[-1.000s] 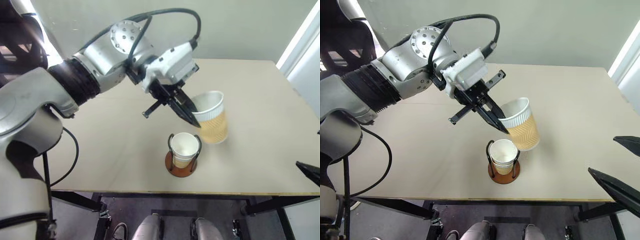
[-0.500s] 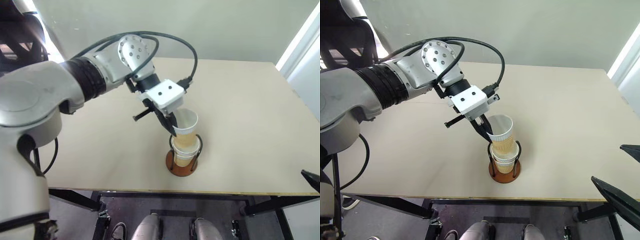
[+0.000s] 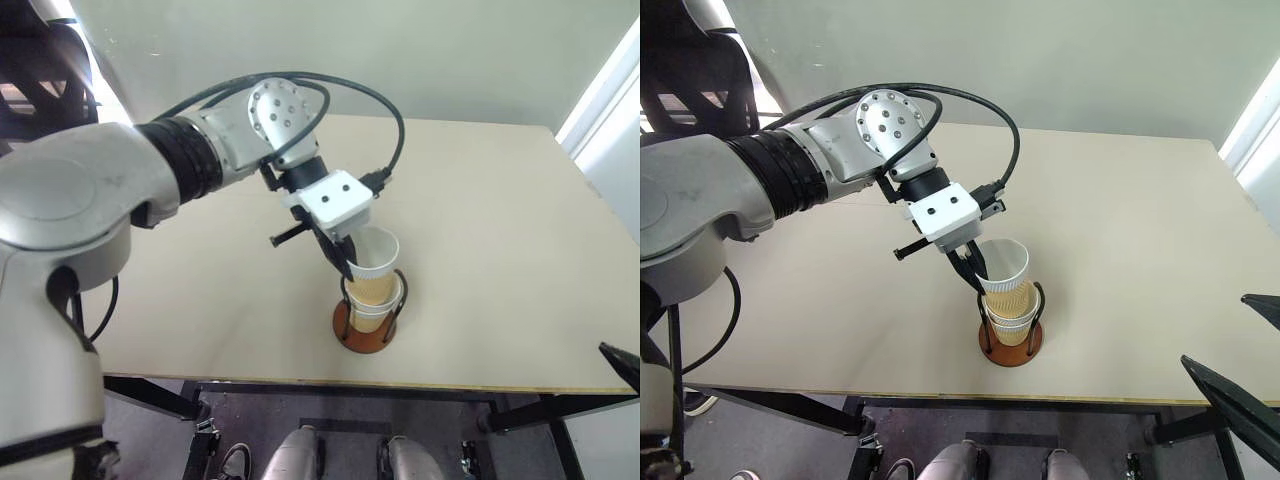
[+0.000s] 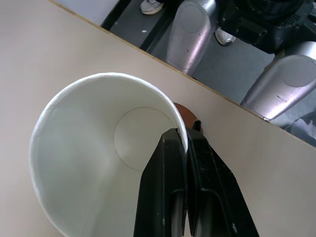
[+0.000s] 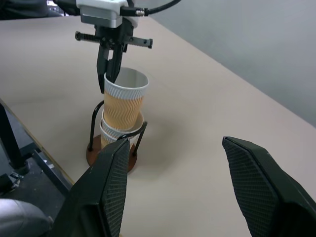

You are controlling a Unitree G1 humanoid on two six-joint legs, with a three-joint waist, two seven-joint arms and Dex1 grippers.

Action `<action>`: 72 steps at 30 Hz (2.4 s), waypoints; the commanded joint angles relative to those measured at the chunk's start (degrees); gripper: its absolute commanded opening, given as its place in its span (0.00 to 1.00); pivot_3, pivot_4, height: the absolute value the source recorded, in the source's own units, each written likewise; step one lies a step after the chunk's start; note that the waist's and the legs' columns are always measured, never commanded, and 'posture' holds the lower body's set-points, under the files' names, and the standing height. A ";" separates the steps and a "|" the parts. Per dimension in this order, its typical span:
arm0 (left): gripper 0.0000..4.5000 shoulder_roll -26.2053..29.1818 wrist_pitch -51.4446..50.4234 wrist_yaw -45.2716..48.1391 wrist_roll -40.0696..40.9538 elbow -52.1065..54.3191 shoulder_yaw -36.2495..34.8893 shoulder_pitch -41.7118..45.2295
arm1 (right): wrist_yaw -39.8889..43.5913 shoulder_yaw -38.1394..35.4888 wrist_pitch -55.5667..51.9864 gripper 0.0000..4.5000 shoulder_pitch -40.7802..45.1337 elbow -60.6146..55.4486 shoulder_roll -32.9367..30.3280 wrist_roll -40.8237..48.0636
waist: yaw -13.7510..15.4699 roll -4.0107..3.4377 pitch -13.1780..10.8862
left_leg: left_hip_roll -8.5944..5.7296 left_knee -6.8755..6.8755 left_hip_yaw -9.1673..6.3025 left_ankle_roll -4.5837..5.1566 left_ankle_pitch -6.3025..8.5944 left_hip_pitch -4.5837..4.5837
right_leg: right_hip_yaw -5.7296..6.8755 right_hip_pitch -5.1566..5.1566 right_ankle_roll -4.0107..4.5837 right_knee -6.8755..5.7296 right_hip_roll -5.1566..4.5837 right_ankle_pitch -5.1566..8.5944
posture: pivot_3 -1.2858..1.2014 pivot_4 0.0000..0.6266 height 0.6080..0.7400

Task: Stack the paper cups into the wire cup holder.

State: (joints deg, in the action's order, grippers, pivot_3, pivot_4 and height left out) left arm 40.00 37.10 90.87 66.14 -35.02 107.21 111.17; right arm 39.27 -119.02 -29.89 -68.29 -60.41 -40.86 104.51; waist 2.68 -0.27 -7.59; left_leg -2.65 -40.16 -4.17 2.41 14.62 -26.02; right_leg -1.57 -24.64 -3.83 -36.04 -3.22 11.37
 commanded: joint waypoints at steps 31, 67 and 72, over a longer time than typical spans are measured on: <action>0.99 5.52 -20.05 1.63 -0.15 -13.41 -39.06 -11.98 | 0.80 17.42 7.69 0.68 -1.34 9.38 -14.96 -19.20 | -0.25 -0.04 0.03 | 0.01 0.03 0.02 -0.64 -0.47 0.16 | -0.02 0.07 -0.02 -0.11 0.01 0.07 | 0.52 0.24 1.00; 1.00 25.39 -53.91 -5.80 -26.86 14.72 -108.50 -68.97 | 20.78 69.09 -11.18 0.99 61.26 33.55 -34.85 -46.10 | -1.16 -0.41 0.25 | 0.27 0.16 -0.24 -0.44 -1.16 0.16 | -0.02 -0.26 0.50 -0.05 0.37 -0.40 | 0.52 0.24 1.00; 1.00 24.17 -55.15 -5.15 -29.12 15.40 -109.91 -68.69 | 20.83 70.01 -13.33 0.99 64.00 32.56 -33.85 -46.82 | -1.20 -0.41 0.25 | 0.32 0.16 -0.24 -0.53 -1.09 0.13 | -0.04 -0.38 0.61 -0.11 0.42 -0.49 | 0.52 0.24 1.00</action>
State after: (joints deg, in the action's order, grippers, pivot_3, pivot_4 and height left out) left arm 63.92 -17.66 85.06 37.57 -21.17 -0.03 41.85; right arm 59.67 -48.10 -42.82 -5.44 -27.38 -74.86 58.19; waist 1.48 -0.68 -7.34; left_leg -2.31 -39.99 -4.41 1.88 13.53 -25.90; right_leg -1.61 -25.05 -3.20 -36.16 -2.79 10.87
